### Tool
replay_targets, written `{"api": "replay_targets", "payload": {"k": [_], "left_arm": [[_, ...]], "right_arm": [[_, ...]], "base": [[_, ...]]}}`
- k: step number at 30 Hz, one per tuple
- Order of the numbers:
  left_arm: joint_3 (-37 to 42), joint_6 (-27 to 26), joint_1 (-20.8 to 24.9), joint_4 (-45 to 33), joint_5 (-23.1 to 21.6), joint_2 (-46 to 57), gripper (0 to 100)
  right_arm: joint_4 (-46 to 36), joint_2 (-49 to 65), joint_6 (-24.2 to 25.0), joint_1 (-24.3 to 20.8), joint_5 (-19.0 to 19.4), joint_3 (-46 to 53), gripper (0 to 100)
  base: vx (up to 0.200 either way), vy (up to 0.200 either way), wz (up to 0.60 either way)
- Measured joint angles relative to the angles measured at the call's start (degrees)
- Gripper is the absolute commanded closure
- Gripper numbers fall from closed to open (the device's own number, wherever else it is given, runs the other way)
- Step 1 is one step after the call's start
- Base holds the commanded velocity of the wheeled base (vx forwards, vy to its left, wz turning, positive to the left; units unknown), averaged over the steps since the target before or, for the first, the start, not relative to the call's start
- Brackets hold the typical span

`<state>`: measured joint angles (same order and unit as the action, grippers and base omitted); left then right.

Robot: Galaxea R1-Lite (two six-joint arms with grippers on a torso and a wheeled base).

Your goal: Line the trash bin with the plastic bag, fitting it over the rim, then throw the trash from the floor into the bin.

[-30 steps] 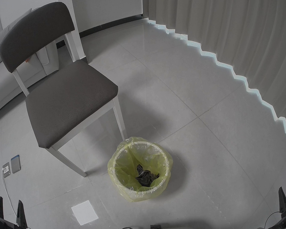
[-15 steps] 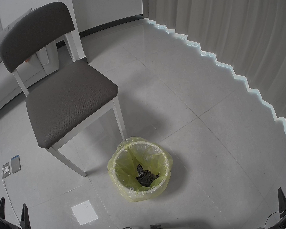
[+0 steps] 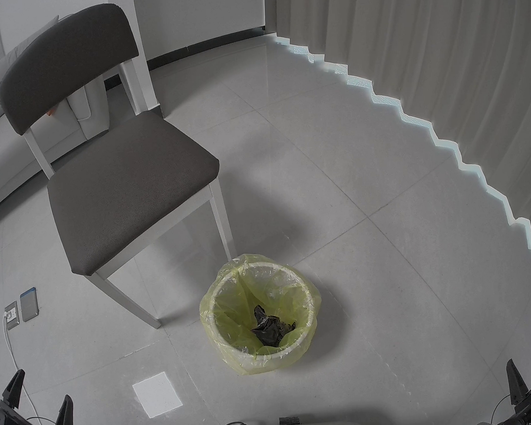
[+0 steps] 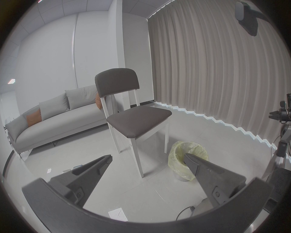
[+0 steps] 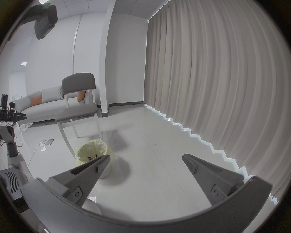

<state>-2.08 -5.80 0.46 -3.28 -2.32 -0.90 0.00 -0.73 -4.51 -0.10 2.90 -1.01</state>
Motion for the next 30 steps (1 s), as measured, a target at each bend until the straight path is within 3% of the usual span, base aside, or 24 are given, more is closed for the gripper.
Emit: {"api": "replay_targets", "payload": {"k": [6, 10, 23, 26, 30], "left_arm": [[-0.02, 0.26, -0.37, 0.11, 0.18, 0.05, 0], [-0.04, 0.61, -0.41, 0.16, 0.22, 0.05, 0], [-0.22, 6.42, -0.37, 0.24, -0.33, 0.05, 0], [-0.11, 11.13, -0.37, 1.43, 0.98, 0.05, 0], [0.6, 12.53, -0.37, 3.93, 6.52, 0.05, 0]], "right_arm": [[0.32, -0.01, 1.01, 0.12, -2.57, 0.0, 0], [0.11, -0.01, 4.69, 0.17, -4.35, 0.0, 0], [0.13, -0.06, 5.68, -0.09, -4.05, 0.0, 0], [0.1, -0.06, 5.44, -0.04, -4.12, 0.0, 0], [0.0, -0.06, 5.22, 0.0, -4.13, 0.0, 0]], "base": [[0.0, 0.0, 0.0], [0.0, 0.0, 0.0], [0.0, 0.0, 0.0], [0.0, 0.0, 0.0], [0.0, 0.0, 0.0]]}}
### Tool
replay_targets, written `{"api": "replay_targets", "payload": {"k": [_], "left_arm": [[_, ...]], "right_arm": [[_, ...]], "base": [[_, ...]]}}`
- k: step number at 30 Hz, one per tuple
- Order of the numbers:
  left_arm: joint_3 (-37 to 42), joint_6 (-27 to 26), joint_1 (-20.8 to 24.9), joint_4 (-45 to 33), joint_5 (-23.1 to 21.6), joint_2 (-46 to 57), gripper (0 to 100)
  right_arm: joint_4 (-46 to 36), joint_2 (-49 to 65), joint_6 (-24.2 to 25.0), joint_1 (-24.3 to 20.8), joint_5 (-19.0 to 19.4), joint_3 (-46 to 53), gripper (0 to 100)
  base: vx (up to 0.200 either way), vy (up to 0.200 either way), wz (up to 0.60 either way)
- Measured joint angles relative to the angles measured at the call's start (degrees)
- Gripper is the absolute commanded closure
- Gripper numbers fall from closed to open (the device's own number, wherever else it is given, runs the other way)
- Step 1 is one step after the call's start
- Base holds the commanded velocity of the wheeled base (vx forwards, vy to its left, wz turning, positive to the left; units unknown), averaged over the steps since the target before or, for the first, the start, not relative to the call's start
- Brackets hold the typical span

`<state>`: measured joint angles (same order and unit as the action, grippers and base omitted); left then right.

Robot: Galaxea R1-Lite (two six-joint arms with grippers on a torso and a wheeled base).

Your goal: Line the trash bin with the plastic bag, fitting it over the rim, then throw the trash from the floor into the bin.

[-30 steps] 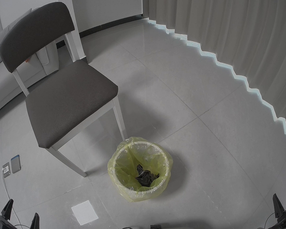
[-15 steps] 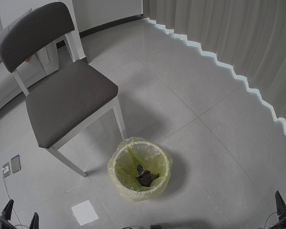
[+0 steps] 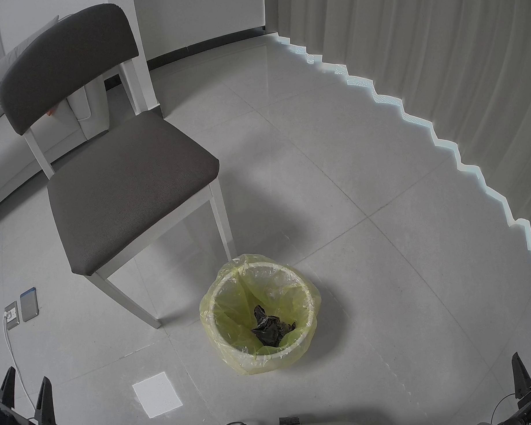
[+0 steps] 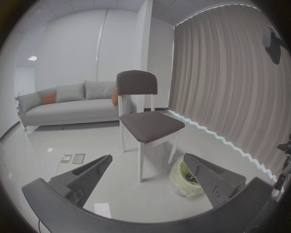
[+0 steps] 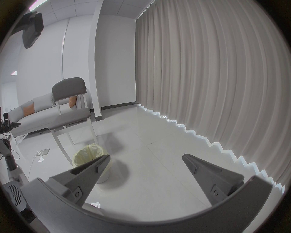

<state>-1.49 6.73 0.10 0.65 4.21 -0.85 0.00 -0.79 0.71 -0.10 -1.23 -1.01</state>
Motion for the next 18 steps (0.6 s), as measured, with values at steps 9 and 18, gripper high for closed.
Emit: {"api": "replay_targets", "payload": {"k": [9, 18], "left_arm": [[0.48, -11.62, 0.0, 1.43, -1.76, 0.0, 0], [0.48, -15.29, -0.1, 2.47, -2.93, 0.0, 0]], "right_arm": [[0.0, -0.02, 0.27, 0.02, -0.44, 0.0, 0], [0.0, -0.02, 0.68, 0.1, -1.33, 0.0, 0]], "base": [[0.0, 0.0, 0.0], [0.0, 0.0, 0.0]]}}
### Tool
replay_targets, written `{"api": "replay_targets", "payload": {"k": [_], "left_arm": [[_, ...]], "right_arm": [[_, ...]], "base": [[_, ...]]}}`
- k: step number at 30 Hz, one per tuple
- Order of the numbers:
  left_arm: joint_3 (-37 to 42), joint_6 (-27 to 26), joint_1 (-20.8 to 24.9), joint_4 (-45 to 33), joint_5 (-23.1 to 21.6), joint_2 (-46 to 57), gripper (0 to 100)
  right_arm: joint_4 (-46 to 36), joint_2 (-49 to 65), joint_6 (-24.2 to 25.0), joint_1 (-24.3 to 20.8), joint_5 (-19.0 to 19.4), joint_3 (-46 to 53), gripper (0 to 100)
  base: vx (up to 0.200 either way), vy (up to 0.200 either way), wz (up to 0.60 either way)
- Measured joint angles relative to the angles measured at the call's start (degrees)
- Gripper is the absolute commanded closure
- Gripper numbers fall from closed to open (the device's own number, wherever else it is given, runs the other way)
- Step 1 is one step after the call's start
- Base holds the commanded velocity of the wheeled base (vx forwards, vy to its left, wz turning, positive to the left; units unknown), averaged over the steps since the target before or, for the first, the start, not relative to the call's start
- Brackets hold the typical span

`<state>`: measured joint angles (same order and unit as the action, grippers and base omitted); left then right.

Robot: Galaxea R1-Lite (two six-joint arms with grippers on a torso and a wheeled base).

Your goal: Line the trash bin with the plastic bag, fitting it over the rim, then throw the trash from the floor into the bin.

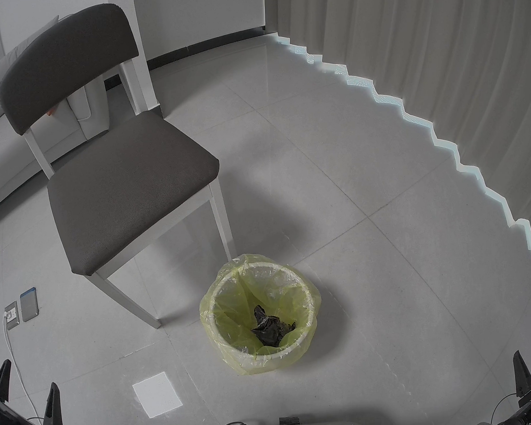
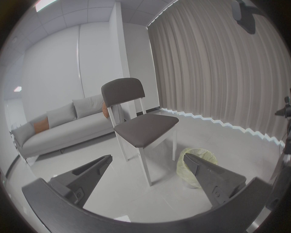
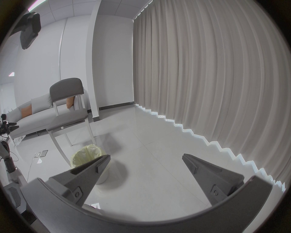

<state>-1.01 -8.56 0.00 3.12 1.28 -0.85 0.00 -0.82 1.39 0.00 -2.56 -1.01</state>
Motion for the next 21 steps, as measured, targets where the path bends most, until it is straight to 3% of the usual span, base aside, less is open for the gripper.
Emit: {"api": "replay_targets", "payload": {"k": [6, 21], "left_arm": [[0.0, 6.45, 0.13, -4.67, -2.17, -0.02, 0], [0.0, 8.27, 0.1, -2.9, -1.77, -0.02, 0]], "right_arm": [[0.0, -0.02, 0.0, 0.0, 0.07, 0.0, 0], [0.07, -0.04, 0.27, 0.0, 0.0, 0.0, 0]], "base": [[0.0, 0.0, 0.0], [0.0, 0.0, 0.0]]}}
